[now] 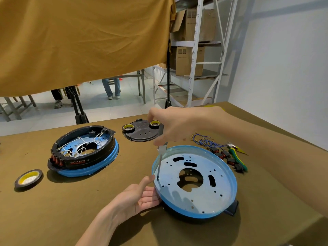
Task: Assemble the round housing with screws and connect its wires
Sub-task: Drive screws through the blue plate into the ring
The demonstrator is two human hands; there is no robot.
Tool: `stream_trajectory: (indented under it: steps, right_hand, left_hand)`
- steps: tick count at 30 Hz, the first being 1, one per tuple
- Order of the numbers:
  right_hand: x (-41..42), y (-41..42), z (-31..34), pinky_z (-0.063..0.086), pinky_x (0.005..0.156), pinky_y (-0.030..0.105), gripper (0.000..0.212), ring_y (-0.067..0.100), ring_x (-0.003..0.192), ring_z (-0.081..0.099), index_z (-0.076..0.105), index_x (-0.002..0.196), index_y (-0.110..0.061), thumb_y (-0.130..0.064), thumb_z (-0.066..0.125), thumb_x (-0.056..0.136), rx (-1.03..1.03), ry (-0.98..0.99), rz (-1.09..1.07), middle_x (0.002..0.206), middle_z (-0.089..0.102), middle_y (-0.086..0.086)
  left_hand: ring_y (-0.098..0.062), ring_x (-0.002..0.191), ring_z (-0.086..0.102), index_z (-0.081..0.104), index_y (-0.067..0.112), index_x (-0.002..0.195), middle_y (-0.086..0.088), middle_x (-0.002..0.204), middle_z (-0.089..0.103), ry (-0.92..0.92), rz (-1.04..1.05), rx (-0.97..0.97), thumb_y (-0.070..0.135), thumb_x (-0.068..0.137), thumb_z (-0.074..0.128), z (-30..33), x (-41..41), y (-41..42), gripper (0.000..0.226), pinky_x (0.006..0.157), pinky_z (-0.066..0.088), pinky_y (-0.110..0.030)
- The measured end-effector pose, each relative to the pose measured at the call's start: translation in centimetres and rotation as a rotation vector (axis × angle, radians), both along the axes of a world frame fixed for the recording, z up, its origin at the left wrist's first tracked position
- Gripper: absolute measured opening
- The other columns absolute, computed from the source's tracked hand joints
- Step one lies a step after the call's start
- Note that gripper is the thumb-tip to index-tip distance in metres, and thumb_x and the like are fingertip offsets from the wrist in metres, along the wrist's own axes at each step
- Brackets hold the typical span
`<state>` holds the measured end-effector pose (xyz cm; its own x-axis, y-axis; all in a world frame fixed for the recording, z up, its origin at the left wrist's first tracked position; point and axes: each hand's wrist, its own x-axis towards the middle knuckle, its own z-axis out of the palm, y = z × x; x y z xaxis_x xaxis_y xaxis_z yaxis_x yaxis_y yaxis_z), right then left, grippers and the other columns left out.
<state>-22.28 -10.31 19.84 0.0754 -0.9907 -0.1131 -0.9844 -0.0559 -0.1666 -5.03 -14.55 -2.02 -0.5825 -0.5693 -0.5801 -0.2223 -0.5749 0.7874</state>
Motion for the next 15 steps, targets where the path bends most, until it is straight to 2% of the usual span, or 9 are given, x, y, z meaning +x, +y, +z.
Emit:
stream_trajectory:
  steps: [1, 2, 4, 6, 9, 11, 13, 15]
  right_hand:
    - [0.0, 0.2, 0.3, 0.052, 0.044, 0.024, 0.055, 0.015, 0.059, 0.070, 0.039, 0.137, -0.021, -0.034, 0.071, 0.094, 0.039, -0.063, 0.005, 0.088, 0.070, 0.004]
    - [0.2, 0.4, 0.3, 0.052, 0.043, 0.023, 0.050, 0.015, 0.053, 0.069, 0.042, 0.135, -0.017, -0.031, 0.068, 0.096, 0.027, -0.041, 0.012, 0.082, 0.071, 0.004]
    - [0.6, 0.5, 0.0, 0.052, 0.042, 0.026, 0.041, 0.014, 0.045, 0.067, 0.051, 0.126, -0.009, -0.042, 0.058, 0.102, -0.067, 0.088, 0.023, 0.067, 0.070, 0.003]
    - [0.9, 0.7, -0.1, 0.054, 0.048, 0.029, 0.045, 0.012, 0.050, 0.068, 0.048, 0.128, -0.012, -0.045, 0.060, 0.100, -0.093, 0.099, 0.054, 0.074, 0.068, 0.001]
    - [1.3, 1.0, 0.5, 0.051, 0.045, 0.022, 0.054, 0.004, 0.048, 0.065, 0.038, 0.133, -0.020, -0.023, 0.073, 0.092, 0.036, -0.081, 0.090, 0.088, 0.066, 0.002]
    - [1.6, 0.9, 0.3, 0.049, 0.040, 0.022, 0.040, 0.008, 0.044, 0.066, 0.045, 0.125, -0.014, -0.032, 0.066, 0.097, -0.057, 0.022, 0.090, 0.085, 0.067, 0.003]
    - [1.9, 0.7, 0.0, 0.046, 0.039, 0.025, 0.040, 0.013, 0.046, 0.067, 0.052, 0.117, -0.013, -0.050, 0.055, 0.101, -0.176, 0.177, 0.072, 0.084, 0.067, 0.005]
    - [1.8, 0.6, 0.2, 0.048, 0.042, 0.026, 0.046, 0.006, 0.053, 0.067, 0.047, 0.124, -0.016, -0.051, 0.060, 0.098, -0.115, 0.127, 0.072, 0.089, 0.067, 0.005]
  left_hand:
    - [-0.032, 0.096, 0.078, 0.063, -0.003, 0.116, -0.021, 0.103, 0.078, 0.002, -0.001, -0.002, 0.055, 0.057, 0.082, -0.1, 0.0, 0.0, 0.084, 0.071, 0.064, -0.035]
    - [-0.032, 0.096, 0.078, 0.063, -0.002, 0.115, -0.021, 0.103, 0.078, 0.000, -0.003, -0.001, 0.054, 0.057, 0.082, 0.0, 0.0, -0.1, 0.084, 0.070, 0.064, -0.035]
    - [-0.032, 0.094, 0.078, 0.063, -0.002, 0.115, -0.021, 0.102, 0.078, -0.006, -0.005, 0.005, 0.054, 0.056, 0.083, 0.0, -0.1, -0.1, 0.084, 0.069, 0.064, -0.035]
    - [-0.032, 0.094, 0.078, 0.063, -0.002, 0.115, -0.021, 0.101, 0.078, -0.005, -0.003, 0.004, 0.053, 0.056, 0.082, 0.0, -0.2, -0.1, 0.083, 0.069, 0.065, -0.035]
    - [-0.032, 0.096, 0.078, 0.062, -0.001, 0.115, -0.021, 0.104, 0.078, 0.013, -0.014, -0.003, 0.053, 0.058, 0.085, -0.1, 0.0, 0.0, 0.082, 0.072, 0.065, -0.036]
    - [-0.032, 0.097, 0.077, 0.061, -0.001, 0.118, -0.020, 0.104, 0.078, 0.012, -0.020, -0.008, 0.053, 0.057, 0.086, -0.1, 0.0, 0.0, 0.085, 0.073, 0.064, -0.036]
    - [-0.032, 0.097, 0.077, 0.061, 0.000, 0.118, -0.020, 0.104, 0.078, 0.002, -0.026, -0.015, 0.054, 0.055, 0.086, -0.1, 0.1, 0.0, 0.087, 0.072, 0.064, -0.035]
    - [-0.032, 0.098, 0.077, 0.061, 0.000, 0.117, -0.020, 0.105, 0.078, -0.001, -0.035, -0.020, 0.056, 0.053, 0.088, -0.1, 0.0, -0.1, 0.089, 0.072, 0.064, -0.035]
